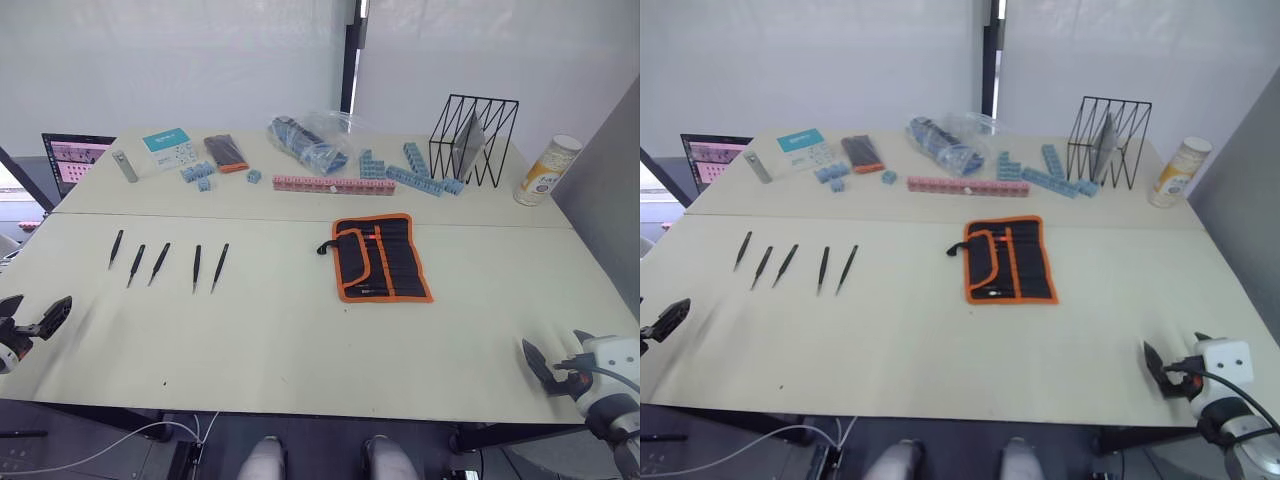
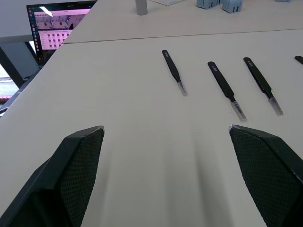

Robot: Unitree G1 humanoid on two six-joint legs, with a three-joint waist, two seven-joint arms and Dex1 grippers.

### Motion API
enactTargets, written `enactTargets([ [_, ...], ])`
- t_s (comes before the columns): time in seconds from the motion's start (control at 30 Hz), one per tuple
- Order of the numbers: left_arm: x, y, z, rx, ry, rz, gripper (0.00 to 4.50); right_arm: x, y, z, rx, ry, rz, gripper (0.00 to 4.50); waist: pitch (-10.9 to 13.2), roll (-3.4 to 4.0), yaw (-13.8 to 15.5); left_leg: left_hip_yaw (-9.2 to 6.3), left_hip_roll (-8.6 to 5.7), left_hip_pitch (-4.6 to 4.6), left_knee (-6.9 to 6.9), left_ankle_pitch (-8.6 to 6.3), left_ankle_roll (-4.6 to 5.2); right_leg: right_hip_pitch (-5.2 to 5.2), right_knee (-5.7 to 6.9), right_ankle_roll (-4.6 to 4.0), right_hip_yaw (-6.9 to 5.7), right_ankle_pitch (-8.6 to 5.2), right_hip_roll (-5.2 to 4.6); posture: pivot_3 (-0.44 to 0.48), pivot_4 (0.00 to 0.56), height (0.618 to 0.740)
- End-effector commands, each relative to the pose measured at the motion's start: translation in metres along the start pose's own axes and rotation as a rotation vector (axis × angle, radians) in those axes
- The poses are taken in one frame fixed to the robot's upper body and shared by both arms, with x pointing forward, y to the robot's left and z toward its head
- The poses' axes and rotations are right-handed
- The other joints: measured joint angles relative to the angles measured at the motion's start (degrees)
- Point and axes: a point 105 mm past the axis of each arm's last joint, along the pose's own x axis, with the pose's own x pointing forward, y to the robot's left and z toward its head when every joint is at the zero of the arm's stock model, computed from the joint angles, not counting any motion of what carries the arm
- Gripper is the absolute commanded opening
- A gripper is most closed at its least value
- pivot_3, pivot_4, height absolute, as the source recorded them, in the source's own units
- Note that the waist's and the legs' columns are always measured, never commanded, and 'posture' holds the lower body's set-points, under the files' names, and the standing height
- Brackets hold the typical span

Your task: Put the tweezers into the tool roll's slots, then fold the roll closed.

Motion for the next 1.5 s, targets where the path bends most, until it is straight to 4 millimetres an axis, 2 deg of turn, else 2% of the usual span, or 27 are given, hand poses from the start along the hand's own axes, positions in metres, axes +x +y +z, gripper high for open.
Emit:
enactTargets([
  [0.03,0.001,0.002,0.014,0.038,-0.036,-0.008,4.49,0.002,0.002,0.015,-0.011,-0.048,0.005,4.50,0.0,0.00,0.0,0.00,0.00,0.00,0.00,0.00,0.00,0.00,0.00,0.00,0.00,0.00,0.00,0.000,0.150,0.737],
  [0.1,0.003,-0.008,0.015,0.019,-0.057,-0.055,4.49,0.005,0.014,0.025,0.013,-0.075,0.037,4.50,0.0,0.00,0.0,0.00,0.00,0.00,0.00,0.00,0.00,0.00,0.01,0.00,0.00,0.00,0.00,0.000,0.150,0.737],
  [0.23,0.005,-0.046,0.010,-0.003,-0.058,-0.191,4.49,0.014,0.056,0.053,0.056,-0.134,0.145,4.50,0.0,0.01,-0.2,0.00,0.03,0.04,0.00,0.00,0.00,0.02,0.05,-0.01,0.01,0.01,0.00,0.000,0.150,0.737],
  [0.37,0.003,-0.105,0.020,-0.021,-0.135,-0.372,4.49,0.029,0.114,0.089,0.117,-0.191,0.263,4.50,0.0,-0.04,-0.4,0.01,0.06,0.04,0.02,0.00,0.00,0.03,0.03,-0.02,0.03,0.05,0.00,0.000,0.150,0.737],
  [0.5,-0.004,-0.161,0.034,-0.046,-0.157,-0.579,4.49,0.047,0.161,0.117,0.208,-0.205,0.341,4.50,0.0,-0.13,-0.1,0.01,0.21,-0.02,0.13,0.00,0.00,0.01,0.02,-0.10,0.01,0.13,0.18,0.000,0.150,0.737],
  [0.7,-0.024,-0.209,0.050,-0.059,-0.098,-0.842,4.49,0.069,0.213,0.135,0.294,-0.152,0.430,4.50,0.0,-0.12,-0.1,0.01,0.33,-0.12,0.21,0.05,0.08,-0.02,0.02,-0.17,0.01,0.17,0.32,0.000,0.150,0.737],
  [0.77,-0.030,-0.219,0.054,-0.054,-0.085,-0.901,4.49,0.070,0.228,0.141,0.333,-0.145,0.476,4.50,0.0,-0.10,-0.3,0.03,0.38,-0.14,0.20,0.05,0.08,-0.06,0.02,-0.20,0.02,0.19,0.38,0.000,0.150,0.737],
  [0.93,-0.033,-0.227,0.059,-0.023,-0.088,-0.939,4.49,0.076,0.241,0.143,0.389,-0.104,0.499,4.50,0.0,-0.07,-0.4,0.01,0.78,-0.14,0.13,0.04,0.06,-0.20,0.06,-0.41,0.09,0.32,0.89,0.000,0.150,0.737],
  [1.1,-0.032,-0.231,0.061,-0.011,-0.093,-0.943,4.49,0.082,0.240,0.142,0.410,-0.085,0.478,4.50,0.0,-0.07,-0.5,0.02,0.93,-0.23,0.07,0.04,0.06,-0.55,0.23,-0.61,0.11,0.45,1.05,0.000,0.150,0.737],
  [1.3,-0.033,-0.234,0.061,-0.008,-0.099,-0.950,4.49,0.085,0.228,0.137,0.467,-0.063,0.424,4.50,0.0,-0.07,-1.1,0.03,0.94,-0.23,0.06,0.04,0.07,-0.79,0.72,-0.67,0.19,0.44,1.08,0.000,0.150,0.737],
  [1.5,-0.033,-0.232,0.054,-0.011,-0.096,-0.951,4.49,0.092,0.244,0.132,0.506,-0.045,0.474,4.50,0.0,-0.06,-1.9,0.03,0.95,-0.20,0.05,0.04,0.07,-0.79,0.71,-0.69,0.19,0.43,1.09,0.000,0.150,0.737],
])
